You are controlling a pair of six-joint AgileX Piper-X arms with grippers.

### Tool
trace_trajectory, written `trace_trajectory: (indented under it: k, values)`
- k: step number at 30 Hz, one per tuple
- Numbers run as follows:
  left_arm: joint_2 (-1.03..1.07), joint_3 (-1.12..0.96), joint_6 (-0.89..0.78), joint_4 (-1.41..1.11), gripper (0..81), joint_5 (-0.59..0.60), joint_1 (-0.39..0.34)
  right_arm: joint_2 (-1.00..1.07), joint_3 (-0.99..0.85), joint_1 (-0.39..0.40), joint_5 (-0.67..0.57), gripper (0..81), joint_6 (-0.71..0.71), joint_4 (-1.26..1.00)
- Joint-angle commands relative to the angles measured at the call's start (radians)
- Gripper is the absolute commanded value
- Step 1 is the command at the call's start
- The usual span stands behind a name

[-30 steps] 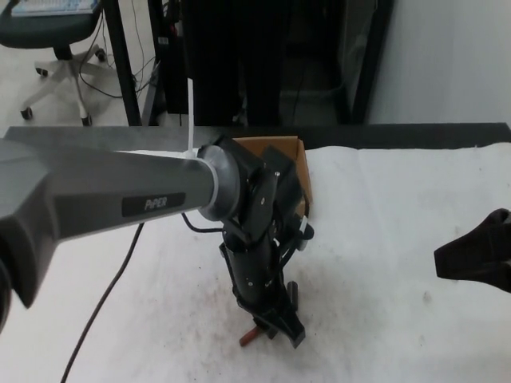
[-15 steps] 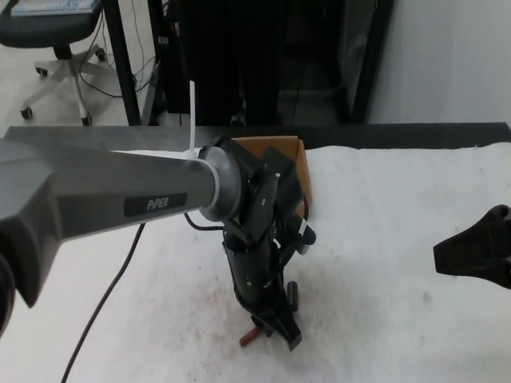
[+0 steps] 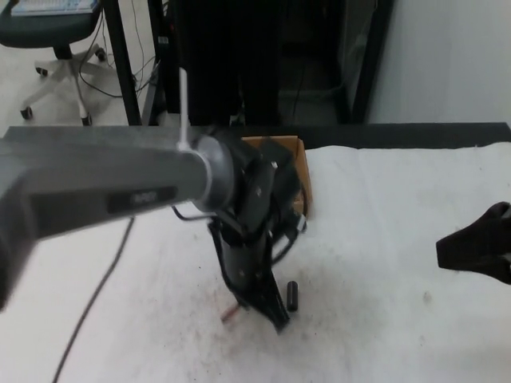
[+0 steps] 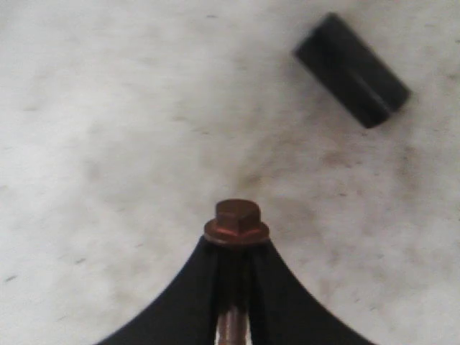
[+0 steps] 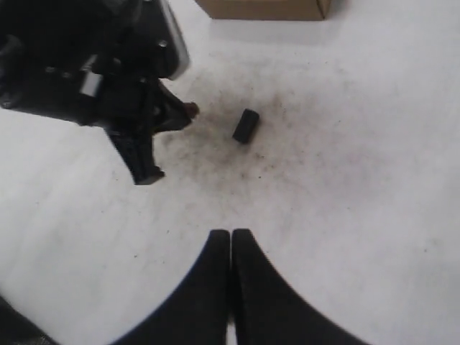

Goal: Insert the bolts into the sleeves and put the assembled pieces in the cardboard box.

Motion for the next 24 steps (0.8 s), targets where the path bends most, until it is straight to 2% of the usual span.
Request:
trace_trajectory:
  k: [1, 4, 8, 10, 16, 21, 24]
  values:
    - [-0.131, -0.008, 0.0, 0.002, 0.4, -0.051, 0.037, 0.03, 0.0, 0.0, 0.026, 0.4, 0.003, -0.076]
    - [-0.251, -0.008, -0.034, 0.005, 0.4, -0.035, 0.088, 0.096, 0.0, 0.021, 0.026, 0.4, 0.037, -0.124]
    - [-0.443, 0.046, -0.118, -0.028, 0.4, -0.02, 0.184, 0.226, 0.0, 0.105, 0.08, 0.4, 0.046, -0.162]
    - [-0.545, 0.1, -0.158, -0.059, 0.4, -0.002, 0.24, 0.303, 0.0, 0.154, 0.139, 0.4, 0.052, -0.179]
    - [-0.877, 0.383, -0.192, -0.193, 0.4, 0.143, 0.408, 0.507, -0.025, 0.298, 0.169, 0.4, 0.057, -0.253]
    - [-1.081, 0.599, -0.27, -0.242, 0.4, 0.279, 0.456, 0.665, -0.117, 0.339, 0.222, 0.3, 0.204, -0.245]
    - [-1.164, 0.697, -0.365, -0.278, 0.4, 0.355, 0.456, 0.738, -0.209, 0.336, 0.222, 0.2, 0.216, -0.219]
